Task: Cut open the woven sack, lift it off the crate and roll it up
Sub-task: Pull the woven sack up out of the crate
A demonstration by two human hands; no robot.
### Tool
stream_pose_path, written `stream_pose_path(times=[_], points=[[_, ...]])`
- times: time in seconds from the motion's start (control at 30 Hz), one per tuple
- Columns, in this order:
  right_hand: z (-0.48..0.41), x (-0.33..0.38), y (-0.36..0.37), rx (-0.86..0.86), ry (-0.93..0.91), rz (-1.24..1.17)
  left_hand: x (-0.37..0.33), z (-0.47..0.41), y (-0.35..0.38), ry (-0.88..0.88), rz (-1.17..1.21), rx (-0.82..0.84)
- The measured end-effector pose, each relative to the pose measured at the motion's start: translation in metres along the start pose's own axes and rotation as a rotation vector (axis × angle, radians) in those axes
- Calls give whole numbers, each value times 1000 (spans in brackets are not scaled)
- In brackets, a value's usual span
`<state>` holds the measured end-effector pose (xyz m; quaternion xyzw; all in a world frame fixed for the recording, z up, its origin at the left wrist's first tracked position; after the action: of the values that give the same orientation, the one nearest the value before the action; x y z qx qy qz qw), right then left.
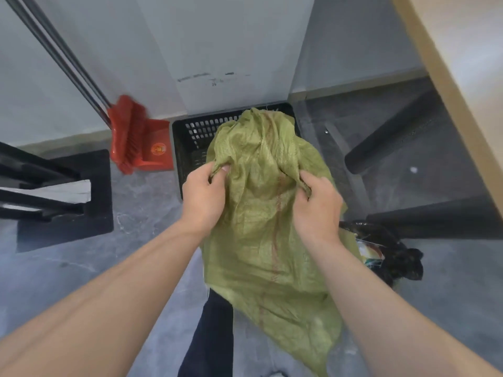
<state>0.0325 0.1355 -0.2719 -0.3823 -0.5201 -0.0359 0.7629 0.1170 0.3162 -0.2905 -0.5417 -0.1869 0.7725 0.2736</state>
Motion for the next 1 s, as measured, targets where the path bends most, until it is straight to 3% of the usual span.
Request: stream_pose_path(times=[0.13, 0.43, 0.83, 1.0], points=[[-63, 25, 27, 70, 45, 85, -16, -67, 1, -81, -11, 56], [-173, 49, 114, 231, 220, 102, 10, -201, 4, -285, -60, 0], [-267, 55, 176, 352, 415, 29, 21, -267, 2, -376, -184, 178], [-265, 68, 182, 555, 236, 93, 21, -252, 2, -359, -267, 309]])
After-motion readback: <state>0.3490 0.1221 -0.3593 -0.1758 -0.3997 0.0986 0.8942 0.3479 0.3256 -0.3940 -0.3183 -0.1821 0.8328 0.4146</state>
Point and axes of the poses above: each hand's wrist, its own z-axis away from the middle knuckle, its own y-axis out of the palm, x = y × z, the point moved 1 cm from there along -z, towards the middle knuckle, and after that the axes turned 13 degrees about -z, right-handed, at the moved point
